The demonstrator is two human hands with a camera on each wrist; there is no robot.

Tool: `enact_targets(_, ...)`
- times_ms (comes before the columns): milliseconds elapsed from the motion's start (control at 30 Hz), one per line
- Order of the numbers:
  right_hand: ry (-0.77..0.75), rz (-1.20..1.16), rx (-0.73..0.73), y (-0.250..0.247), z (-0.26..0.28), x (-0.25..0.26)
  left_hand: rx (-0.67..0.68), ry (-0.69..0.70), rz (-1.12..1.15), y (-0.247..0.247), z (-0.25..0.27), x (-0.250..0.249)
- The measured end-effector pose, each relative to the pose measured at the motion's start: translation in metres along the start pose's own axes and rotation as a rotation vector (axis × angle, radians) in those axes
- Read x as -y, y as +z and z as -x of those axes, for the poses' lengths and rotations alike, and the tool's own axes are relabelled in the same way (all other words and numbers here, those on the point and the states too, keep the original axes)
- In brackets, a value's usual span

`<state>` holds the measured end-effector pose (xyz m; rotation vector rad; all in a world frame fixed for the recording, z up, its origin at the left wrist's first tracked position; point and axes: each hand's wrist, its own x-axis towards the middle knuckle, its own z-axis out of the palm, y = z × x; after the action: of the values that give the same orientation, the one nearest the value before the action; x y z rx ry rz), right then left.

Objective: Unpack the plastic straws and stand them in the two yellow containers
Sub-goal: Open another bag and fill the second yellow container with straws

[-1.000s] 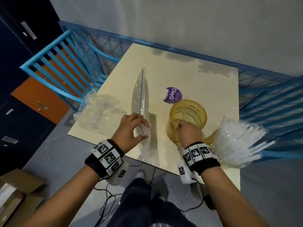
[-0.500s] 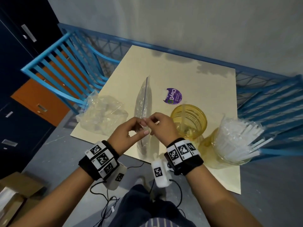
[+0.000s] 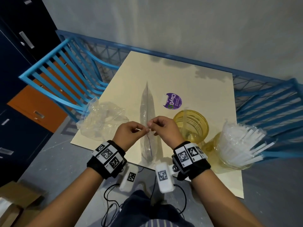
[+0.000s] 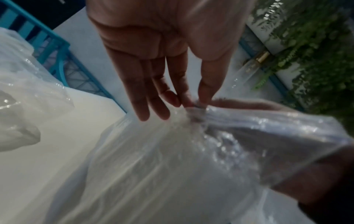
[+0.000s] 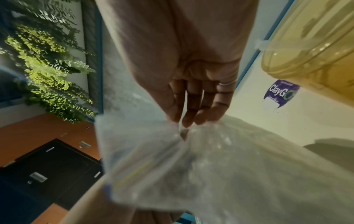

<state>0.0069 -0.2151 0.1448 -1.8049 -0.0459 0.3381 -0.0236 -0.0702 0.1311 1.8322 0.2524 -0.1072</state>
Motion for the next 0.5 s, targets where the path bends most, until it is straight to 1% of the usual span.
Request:
enact_targets(100, 0.02, 0.028, -0.023, -0.0021, -0.0014, -0.0001, 0.044, -0.039, 0.081, -0.0015, -0.0006, -0.0036)
enact_targets(200, -0.008, 0.164, -0.04, -0.0016, 0.0, -0.0007, 0.045, -0.06, 0.136, -0.0017, 0.0014, -0.0078)
enact_targets(300, -0.033, 0.238, -0.014, -0.0033, 0.0028, 0.0016, 0.043, -0.044, 0.096, -0.0055, 0.0007, -0.0049)
enact_targets(400, -0.031, 0.249, -0.006, -0.0019, 0.0031, 0.0018, 0.028, -0.046, 0.022, -0.0051, 0.0008, -0.0019)
enact_targets(433, -0.022, 0.235, -0.034, -0.001, 0.0023, 0.0008, 0.004, -0.037, 0.004, -0.0041, 0.0003, -0.0029)
enact_targets(467, -0.009, 0.204, -0.092, -0.0003, 0.0017, -0.0009, -0.042, -0.02, -0.018, -0.0045, 0.0003, -0.0048)
enact_targets(500, 0.008, 0.156, -0.18, -0.0019, 0.001, -0.0033, -0.106, -0.007, -0.033, -0.0065, -0.0007, -0.0064)
